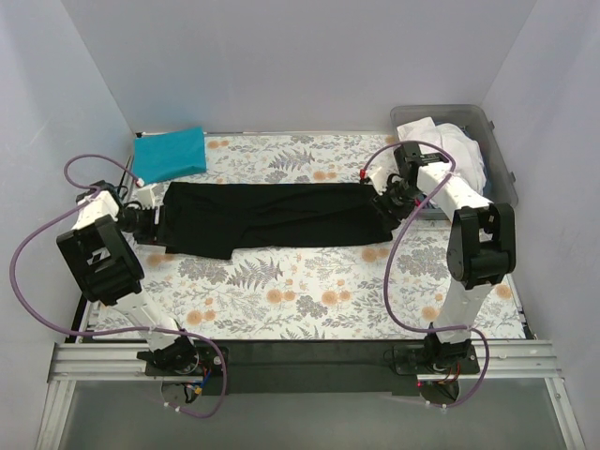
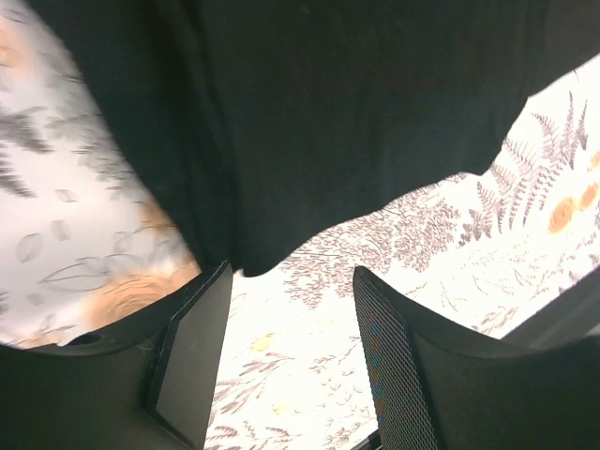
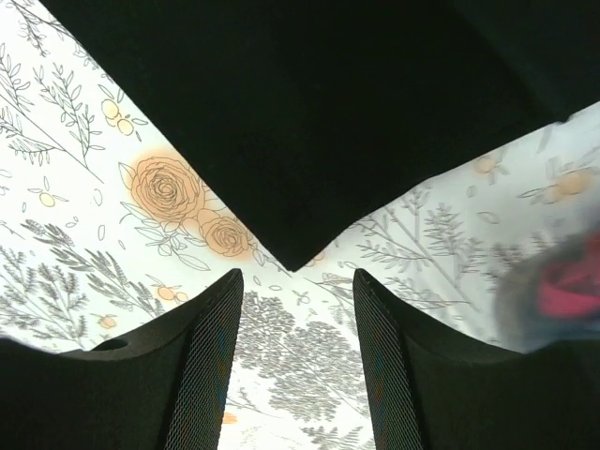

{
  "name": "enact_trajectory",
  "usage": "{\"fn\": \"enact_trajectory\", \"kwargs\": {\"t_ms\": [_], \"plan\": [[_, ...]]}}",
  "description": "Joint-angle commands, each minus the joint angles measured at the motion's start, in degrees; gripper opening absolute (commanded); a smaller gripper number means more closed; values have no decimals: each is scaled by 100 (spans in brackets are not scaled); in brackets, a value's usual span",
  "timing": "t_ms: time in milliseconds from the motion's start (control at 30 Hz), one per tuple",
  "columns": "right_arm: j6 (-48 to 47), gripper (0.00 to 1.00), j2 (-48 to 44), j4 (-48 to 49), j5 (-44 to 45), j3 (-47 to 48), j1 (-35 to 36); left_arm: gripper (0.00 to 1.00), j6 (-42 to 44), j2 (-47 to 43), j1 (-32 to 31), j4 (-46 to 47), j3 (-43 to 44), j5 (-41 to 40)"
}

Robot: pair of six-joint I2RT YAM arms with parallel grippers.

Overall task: Fold and stack the t-shirts
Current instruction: Fold the tshirt

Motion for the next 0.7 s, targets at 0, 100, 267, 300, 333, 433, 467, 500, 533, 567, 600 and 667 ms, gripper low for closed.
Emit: {"fn": "enact_trajectory", "kwargs": {"t_ms": [0, 100, 267, 300, 333, 433, 467, 500, 533, 567, 600, 667], "plan": [[655, 57, 138, 15, -345, -69, -177, 53, 267, -271, -40, 235, -293, 240], [849, 58, 287, 33, -327, -17, -318, 53, 381, -271, -14, 297, -434, 188], [1042, 60, 481, 32, -546, -69, -424, 54, 522, -192, -14, 376, -504, 161], [1077, 59, 507, 41, -607, -78, -432, 54, 505, -175, -14, 420, -461, 152], [1113, 60, 559, 50, -652, -95, -450, 54, 452, -166, 12, 455, -417, 152], [1183, 60, 595, 68, -749, -113, -485, 53, 408, -78, 73, 411, -145, 135], [1192, 59, 595, 59, -775, -113, -485, 52, 364, 1, 143, 429, -75, 82], [1218, 60, 595, 59, -810, -104, -494, 50, 381, 62, 179, 403, 22, 73], [1244, 60, 604, 50, -819, -96, -520, 50, 390, 132, 240, 377, 162, 64], [1288, 59, 621, 41, -889, -43, -529, 48, 425, 246, 249, 307, 224, 38], [1289, 59, 630, 24, -933, -17, -546, 48, 460, 274, 241, 262, 260, 38], [1376, 59, 674, 24, -994, 62, -582, 47, 478, 300, 258, 271, 278, 73]]}}
